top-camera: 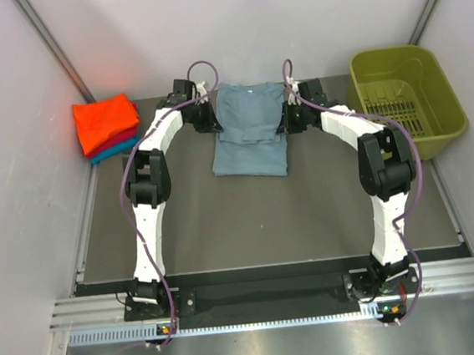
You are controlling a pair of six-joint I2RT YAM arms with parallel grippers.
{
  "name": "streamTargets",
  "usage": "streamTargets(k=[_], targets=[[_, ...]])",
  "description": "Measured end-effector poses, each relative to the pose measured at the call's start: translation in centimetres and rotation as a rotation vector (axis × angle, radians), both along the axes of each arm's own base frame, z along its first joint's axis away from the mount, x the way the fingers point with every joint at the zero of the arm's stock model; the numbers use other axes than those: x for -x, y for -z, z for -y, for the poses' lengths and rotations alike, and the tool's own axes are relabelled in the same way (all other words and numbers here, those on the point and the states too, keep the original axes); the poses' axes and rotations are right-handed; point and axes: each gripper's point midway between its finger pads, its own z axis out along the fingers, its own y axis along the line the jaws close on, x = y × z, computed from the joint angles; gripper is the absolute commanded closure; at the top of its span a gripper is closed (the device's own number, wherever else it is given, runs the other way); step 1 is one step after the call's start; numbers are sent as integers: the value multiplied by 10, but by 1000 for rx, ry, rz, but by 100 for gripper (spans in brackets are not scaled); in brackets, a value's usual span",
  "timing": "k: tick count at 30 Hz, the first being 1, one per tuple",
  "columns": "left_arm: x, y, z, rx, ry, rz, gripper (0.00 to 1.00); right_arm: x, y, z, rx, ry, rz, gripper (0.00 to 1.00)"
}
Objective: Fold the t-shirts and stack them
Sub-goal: Fold the tshirt
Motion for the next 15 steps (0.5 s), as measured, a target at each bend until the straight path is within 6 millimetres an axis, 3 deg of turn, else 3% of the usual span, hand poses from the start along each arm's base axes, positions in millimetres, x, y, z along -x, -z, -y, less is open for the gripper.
streamTargets(k=[1, 2, 3, 4, 5, 7, 9, 11, 12, 15], targets=[[-2, 1, 1, -3, -1, 6, 99, -3, -1, 0, 1, 1, 8, 97], [-2, 3, 0, -8, -4, 5, 88, -6, 0, 0, 6, 3, 14, 89], [-3, 4, 0, -14, -4, 8, 82, -8, 1, 1, 14, 6, 18, 78], [-3, 5, 0, -22, -8, 10, 75, -12, 4, 3, 29, 10, 25, 59], [-4, 6, -1, -31, -13, 13, 65, -14, 6, 4, 37, 20, 24, 53], [-7, 6, -3, -51, -28, 23, 55, -18, 9, 9, 68, 25, 39, 44], [-12, 3, -7, -72, -50, 41, 46, -19, 9, 13, 88, 33, 47, 42], [-14, -4, -13, -86, -70, 54, 43, -18, 5, 15, 97, 38, 51, 41], [-12, -10, -15, -84, -77, 58, 32, -17, 1, 16, 98, 40, 53, 41], [12, -33, -31, -57, -102, 28, 31, 5, -15, 22, 79, 38, 49, 42]])
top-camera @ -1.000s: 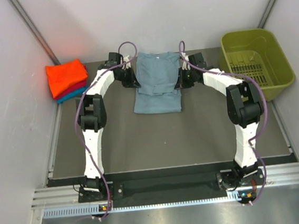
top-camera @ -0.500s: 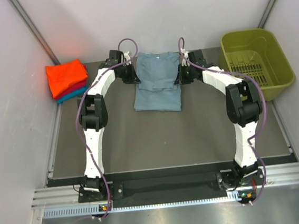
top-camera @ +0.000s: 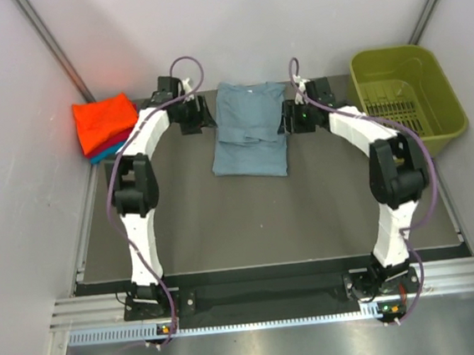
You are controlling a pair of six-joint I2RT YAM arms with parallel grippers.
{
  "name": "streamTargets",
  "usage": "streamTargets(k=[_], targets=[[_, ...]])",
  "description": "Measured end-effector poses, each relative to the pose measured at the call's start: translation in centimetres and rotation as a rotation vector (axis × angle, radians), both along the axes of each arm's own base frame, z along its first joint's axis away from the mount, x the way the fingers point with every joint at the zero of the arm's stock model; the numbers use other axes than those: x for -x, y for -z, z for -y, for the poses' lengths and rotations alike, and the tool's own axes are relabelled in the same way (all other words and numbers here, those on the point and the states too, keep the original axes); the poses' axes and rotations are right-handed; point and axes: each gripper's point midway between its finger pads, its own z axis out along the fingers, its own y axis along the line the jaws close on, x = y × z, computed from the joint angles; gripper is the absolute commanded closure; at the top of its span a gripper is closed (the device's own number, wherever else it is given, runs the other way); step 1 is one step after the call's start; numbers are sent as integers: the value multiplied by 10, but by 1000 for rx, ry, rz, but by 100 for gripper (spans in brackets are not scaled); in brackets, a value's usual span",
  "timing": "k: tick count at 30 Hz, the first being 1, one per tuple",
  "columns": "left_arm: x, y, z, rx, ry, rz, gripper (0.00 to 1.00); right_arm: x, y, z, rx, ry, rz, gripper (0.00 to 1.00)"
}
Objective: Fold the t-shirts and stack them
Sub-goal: Fold the tshirt
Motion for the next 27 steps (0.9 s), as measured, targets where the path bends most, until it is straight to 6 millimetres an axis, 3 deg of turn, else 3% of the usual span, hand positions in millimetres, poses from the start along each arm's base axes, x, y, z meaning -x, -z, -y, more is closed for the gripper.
streamTargets(k=[3, 6, 9, 12, 16, 27], targets=[[31, -23, -22, 58, -36, -43, 32, 32, -17, 2, -58, -14, -24, 43], [57, -24, -39, 102, -70, -106, 33, 62, -21, -1, -135, -34, -72, 44], [83, 5, -45, 143, -91, -227, 34, 95, 1, -7, -196, -57, -187, 46], [112, 42, -36, 181, -95, -379, 34, 117, 25, -10, -247, -65, -307, 48], [134, 69, -24, 210, -93, -502, 34, 123, 43, -9, -303, -48, -402, 49], [126, 69, -10, 276, -77, -526, 35, 123, 71, -12, -346, -43, -485, 51]])
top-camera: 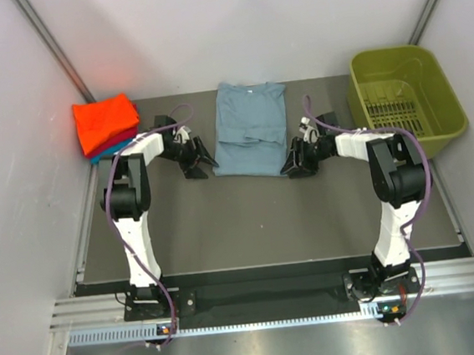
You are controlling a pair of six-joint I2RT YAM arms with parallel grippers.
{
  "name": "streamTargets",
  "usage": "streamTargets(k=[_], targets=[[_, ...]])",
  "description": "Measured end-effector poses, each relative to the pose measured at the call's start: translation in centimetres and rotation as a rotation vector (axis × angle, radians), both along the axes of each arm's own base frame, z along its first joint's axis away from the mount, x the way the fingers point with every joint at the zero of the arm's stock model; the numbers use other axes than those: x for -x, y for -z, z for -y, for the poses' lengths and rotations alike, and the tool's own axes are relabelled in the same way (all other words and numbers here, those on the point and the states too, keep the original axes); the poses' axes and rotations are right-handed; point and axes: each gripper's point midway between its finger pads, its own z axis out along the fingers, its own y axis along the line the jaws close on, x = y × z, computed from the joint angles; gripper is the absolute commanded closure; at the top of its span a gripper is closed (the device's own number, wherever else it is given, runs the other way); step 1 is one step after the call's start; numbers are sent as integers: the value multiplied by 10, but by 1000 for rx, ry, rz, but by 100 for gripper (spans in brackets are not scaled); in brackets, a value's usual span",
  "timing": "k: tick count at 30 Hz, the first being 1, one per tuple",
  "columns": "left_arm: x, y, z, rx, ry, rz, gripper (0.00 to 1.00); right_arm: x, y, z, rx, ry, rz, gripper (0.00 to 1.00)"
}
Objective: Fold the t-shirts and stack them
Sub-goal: Fold the tshirt
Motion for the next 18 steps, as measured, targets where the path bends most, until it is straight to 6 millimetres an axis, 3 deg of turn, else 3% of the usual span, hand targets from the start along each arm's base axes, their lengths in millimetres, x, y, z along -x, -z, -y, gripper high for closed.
streamTargets(k=[3, 8, 10, 15, 18], targets=[[-2, 1, 6, 6, 7, 2, 40, -3, 0, -3, -12, -3, -4, 52], [-2, 7, 17, 18, 22, -10, 63, -9, 0, -8, -24, -4, 8, 57], [-1, 10, 20, 21, 27, -18, 69, -10, 2, -9, -19, -5, 13, 69], [-1, 14, 22, 26, 29, -25, 96, -10, 9, -13, -14, -5, 4, 89], [-1, 14, 22, 30, 29, -25, 100, -10, 10, -14, -11, -6, 5, 100]])
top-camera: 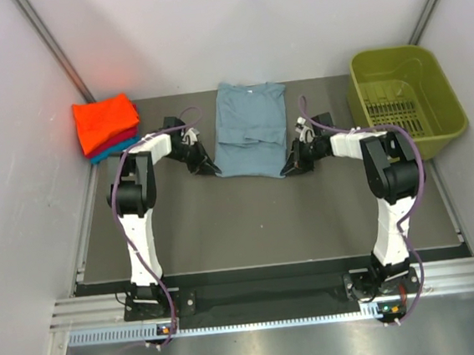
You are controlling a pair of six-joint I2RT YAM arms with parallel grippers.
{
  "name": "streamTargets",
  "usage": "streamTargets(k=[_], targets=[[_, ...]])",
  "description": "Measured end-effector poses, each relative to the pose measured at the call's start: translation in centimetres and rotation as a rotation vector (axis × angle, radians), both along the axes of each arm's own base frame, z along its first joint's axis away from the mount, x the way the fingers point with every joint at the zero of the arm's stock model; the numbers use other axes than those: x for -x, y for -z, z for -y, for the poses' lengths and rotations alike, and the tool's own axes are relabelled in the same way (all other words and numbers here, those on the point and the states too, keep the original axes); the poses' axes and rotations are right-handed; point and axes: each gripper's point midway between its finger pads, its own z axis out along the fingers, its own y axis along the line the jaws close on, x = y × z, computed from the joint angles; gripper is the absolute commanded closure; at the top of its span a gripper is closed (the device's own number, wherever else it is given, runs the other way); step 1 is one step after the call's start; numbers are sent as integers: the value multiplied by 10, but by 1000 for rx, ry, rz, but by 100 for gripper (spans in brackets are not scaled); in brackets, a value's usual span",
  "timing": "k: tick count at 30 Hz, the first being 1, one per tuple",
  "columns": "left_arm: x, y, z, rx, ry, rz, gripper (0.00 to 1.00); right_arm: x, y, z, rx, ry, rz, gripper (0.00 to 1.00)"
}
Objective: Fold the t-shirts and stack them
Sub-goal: Fold the tshirt
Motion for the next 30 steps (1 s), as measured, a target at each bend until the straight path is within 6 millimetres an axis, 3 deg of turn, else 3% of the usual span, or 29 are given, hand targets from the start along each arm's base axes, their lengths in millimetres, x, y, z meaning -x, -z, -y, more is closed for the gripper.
streamTargets(k=[4, 7, 12, 15, 18, 24, 30], targets=[[0, -1, 1, 8, 2, -1, 100, 0, -1, 0, 8, 0, 5, 100], [1, -4, 2, 21, 1, -4, 100, 0, -12, 2, 20, -1, 32, 100], [2, -27, 3, 57, -6, 18, 100, -2, -70, 6, 18, -17, 184, 100], [6, -56, 6, 91, -8, 55, 100, -1, -111, 8, 8, -24, 298, 100], [8, -86, 8, 110, -6, 116, 100, 5, -130, 11, 1, -25, 349, 100], [24, -135, 24, 111, 51, 250, 100, 29, -119, 21, 9, -16, 302, 100], [65, -162, 50, 94, 160, 346, 100, 44, -116, 34, 12, 6, 276, 100]])
